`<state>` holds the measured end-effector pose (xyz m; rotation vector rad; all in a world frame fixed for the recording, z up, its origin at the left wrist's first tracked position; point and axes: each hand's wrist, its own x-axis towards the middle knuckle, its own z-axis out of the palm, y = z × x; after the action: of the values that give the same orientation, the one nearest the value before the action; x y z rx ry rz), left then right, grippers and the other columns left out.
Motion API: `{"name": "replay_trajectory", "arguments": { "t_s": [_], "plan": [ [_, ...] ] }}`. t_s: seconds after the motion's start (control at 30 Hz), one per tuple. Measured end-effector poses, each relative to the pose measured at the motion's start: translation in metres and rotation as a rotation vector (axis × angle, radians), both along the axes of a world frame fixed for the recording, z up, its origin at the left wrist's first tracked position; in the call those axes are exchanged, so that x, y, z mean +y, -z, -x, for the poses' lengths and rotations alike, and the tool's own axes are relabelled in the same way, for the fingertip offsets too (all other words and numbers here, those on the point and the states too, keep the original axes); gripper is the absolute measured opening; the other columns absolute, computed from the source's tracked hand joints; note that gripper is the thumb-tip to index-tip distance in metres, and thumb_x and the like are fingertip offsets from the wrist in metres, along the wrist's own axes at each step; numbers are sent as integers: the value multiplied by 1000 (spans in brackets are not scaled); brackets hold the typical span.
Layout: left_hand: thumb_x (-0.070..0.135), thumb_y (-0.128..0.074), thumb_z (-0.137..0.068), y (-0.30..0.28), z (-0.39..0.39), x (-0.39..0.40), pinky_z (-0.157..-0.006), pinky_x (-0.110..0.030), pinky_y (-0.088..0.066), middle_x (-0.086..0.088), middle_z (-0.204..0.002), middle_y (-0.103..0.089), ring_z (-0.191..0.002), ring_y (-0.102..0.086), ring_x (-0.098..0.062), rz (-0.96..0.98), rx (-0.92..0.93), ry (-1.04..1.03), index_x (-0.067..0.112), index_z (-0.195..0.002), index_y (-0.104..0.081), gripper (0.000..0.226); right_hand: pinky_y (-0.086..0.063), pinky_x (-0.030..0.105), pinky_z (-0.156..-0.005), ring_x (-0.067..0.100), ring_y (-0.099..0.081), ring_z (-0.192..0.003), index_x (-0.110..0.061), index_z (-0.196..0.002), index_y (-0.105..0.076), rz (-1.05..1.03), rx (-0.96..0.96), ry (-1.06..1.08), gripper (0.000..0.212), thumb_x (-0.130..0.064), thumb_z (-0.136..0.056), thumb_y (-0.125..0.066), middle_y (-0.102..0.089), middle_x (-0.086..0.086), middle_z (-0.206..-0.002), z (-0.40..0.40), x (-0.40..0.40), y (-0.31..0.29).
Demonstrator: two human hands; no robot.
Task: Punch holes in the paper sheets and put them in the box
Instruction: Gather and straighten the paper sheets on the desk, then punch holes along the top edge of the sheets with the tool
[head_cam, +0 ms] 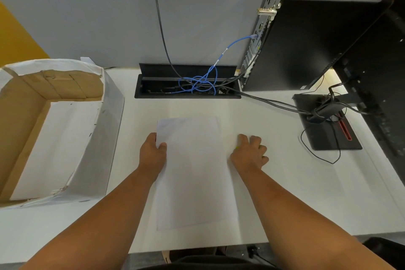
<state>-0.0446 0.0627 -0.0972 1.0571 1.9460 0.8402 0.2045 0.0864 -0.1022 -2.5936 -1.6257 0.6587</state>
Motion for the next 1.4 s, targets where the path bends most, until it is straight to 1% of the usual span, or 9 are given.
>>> {"name": "replay_trajectory", "arguments": {
  "t_s": [0.13, 0.3, 0.4, 0.53, 0.67, 0.9, 1.03, 1.13, 1.4],
  "plan": [
    [12, -50, -95, 0, -1, -1, -89, -37, -49, -7, -110, -61, -98, -58, -26, 10, -3, 4, 10, -121, -54, 26, -32, 43, -98, 30, -33, -124, -28, -135, -43, -65, 39, 0, 46, -21, -91, -55, -26, 7, -146, 0, 2, 5],
    [11, -50, -95, -1, -1, -2, -88, -37, -49, -6, -109, -61, -97, -58, -26, 11, -17, -1, 9, -120, -54, 25, -38, 42, -99, 33, -43, -125, -12, -143, -40, -234, 254, 46, 66, -36, -87, -65, -43, 13, -137, 11, 16, -6],
    [10, -49, -95, -2, -2, -2, -83, -33, -46, -2, -105, -59, -94, -56, -23, 10, -41, -9, 10, -120, -54, 26, -43, 31, -94, 21, -52, -113, -12, -138, -49, -328, 640, 147, 64, -37, -83, -71, -53, 3, -120, 20, 30, -24],
    [11, -49, -96, -2, -2, -2, -83, -34, -46, -3, -107, -59, -96, -57, -24, 30, -60, -4, 11, -122, -53, 26, -50, 36, -81, 25, -57, -89, -11, -94, -62, -220, 1337, 514, 21, -32, -91, -62, -60, 10, -99, 32, 44, -44],
    [12, -48, -96, -4, -3, -3, -83, -33, -45, -2, -106, -58, -95, -56, -22, 27, -64, 5, 11, -122, -53, 26, -55, 45, -80, 40, -68, -95, -9, -114, -54, -52, 1752, 685, 31, -34, -98, -47, -63, 21, -113, 42, 43, -47],
    [14, -47, -97, -5, -6, -5, -80, -31, -43, 0, -104, -57, -93, -56, -21, 28, -56, 26, 13, -118, -52, 22, -50, 46, -99, 35, -65, -104, 3, -101, -64, -11, 1869, 683, 28, -18, -89, -52, -64, 19, -108, 58, 40, -52],
    [15, -48, -97, -4, -9, -5, -78, -29, -41, 2, -101, -56, -90, -54, -18, 14, -34, 41, 16, -113, -52, 17, -52, 45, -95, 33, -66, -104, 2, -119, -60, -83, 1885, 676, 34, -12, -91, -49, -67, 15, -101, 63, 45, -53],
    [15, -48, -97, -2, -8, -5, -78, -29, -42, 1, -102, -57, -92, -55, -20, 16, -36, 41, 16, -113, -52, 16, -53, 46, -93, 32, -66, -109, -1, -128, -56, -140, 1893, 683, 38, -8, -92, -47, -66, 17, -114, 66, 48, -56],
    [17, -47, -98, -1, -9, -5, -78, -28, -43, 1, -102, -59, -92, -57, -20, 8, -13, 92, 17, -112, -52, 15, -52, 51, -96, 33, -67, -107, -16, -119, -56, -348, 1858, 526, 20, -18, -99, -54, -67, 16, -108, 80, 65, -66]
  ]
}}
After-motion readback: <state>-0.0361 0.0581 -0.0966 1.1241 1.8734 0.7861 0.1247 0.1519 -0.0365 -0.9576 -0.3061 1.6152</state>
